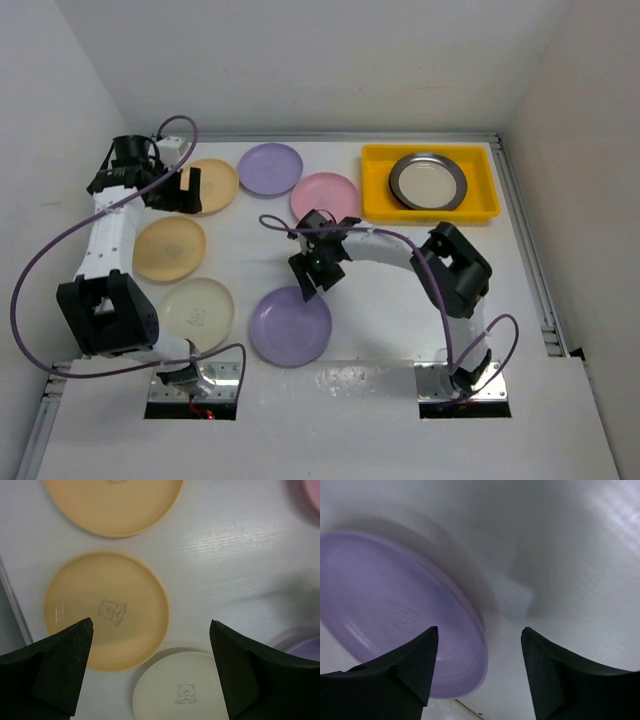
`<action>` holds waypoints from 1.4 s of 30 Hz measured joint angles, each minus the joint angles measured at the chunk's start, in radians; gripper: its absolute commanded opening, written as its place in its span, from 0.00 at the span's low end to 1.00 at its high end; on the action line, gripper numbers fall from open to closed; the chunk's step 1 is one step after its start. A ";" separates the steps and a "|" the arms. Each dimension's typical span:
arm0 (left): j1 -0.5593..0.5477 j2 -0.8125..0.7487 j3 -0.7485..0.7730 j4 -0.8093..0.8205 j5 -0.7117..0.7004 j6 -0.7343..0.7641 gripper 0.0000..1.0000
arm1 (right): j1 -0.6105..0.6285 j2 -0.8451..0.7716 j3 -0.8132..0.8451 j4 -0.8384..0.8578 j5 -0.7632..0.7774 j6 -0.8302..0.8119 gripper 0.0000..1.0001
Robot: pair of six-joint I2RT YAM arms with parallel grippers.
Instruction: Place the plates into the plastic bin on the countertop
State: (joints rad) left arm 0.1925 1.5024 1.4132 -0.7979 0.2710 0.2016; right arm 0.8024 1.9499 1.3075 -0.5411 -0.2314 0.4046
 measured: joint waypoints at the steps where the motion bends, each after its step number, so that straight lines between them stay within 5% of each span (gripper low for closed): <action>1: 0.014 -0.022 -0.026 -0.002 -0.005 0.000 0.97 | 0.020 0.017 -0.015 0.000 0.014 0.010 0.51; 3: 0.034 -0.068 -0.070 -0.004 -0.017 0.002 0.97 | 0.052 0.043 -0.043 0.014 0.070 0.032 0.33; 4: 0.038 -0.086 -0.080 -0.005 -0.023 0.003 0.97 | 0.060 0.043 -0.047 0.016 0.097 0.047 0.14; 6: 0.038 -0.119 -0.090 -0.004 -0.029 0.008 0.97 | 0.072 0.041 -0.053 0.039 0.137 0.076 0.00; 13: 0.037 -0.160 -0.096 0.002 -0.035 0.027 0.97 | 0.031 -0.121 -0.142 0.062 0.243 0.119 0.00; 19: 0.051 -0.116 -0.105 0.000 -0.072 0.027 0.96 | -0.458 -0.236 -0.003 -0.012 0.322 0.165 0.00; 24: 0.157 0.056 -0.033 0.009 -0.101 -0.035 0.96 | -0.874 -0.088 0.290 -0.036 0.407 0.216 0.00; 31: 0.323 0.237 0.052 0.045 -0.166 -0.087 0.97 | -0.974 0.233 0.482 -0.154 0.383 0.261 0.00; 34: 0.399 0.286 0.053 0.053 -0.175 -0.099 0.97 | -0.971 0.278 0.482 -0.179 0.347 0.289 0.19; 35: 0.420 0.302 0.053 0.053 -0.175 -0.102 0.97 | -0.970 0.277 0.483 -0.180 0.344 0.294 0.43; 39: 0.476 0.364 0.035 0.067 -0.163 -0.097 0.96 | -0.961 0.274 0.496 -0.162 0.301 0.289 0.89; 42: 0.474 0.405 0.009 0.071 -0.141 -0.078 0.86 | -0.937 0.265 0.500 -0.174 0.313 0.237 0.92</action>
State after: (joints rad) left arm 0.6662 1.9076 1.4223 -0.7269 0.1303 0.1238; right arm -0.1345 2.2147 1.8072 -0.7151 0.0818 0.6411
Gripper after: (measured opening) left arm 0.929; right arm 0.896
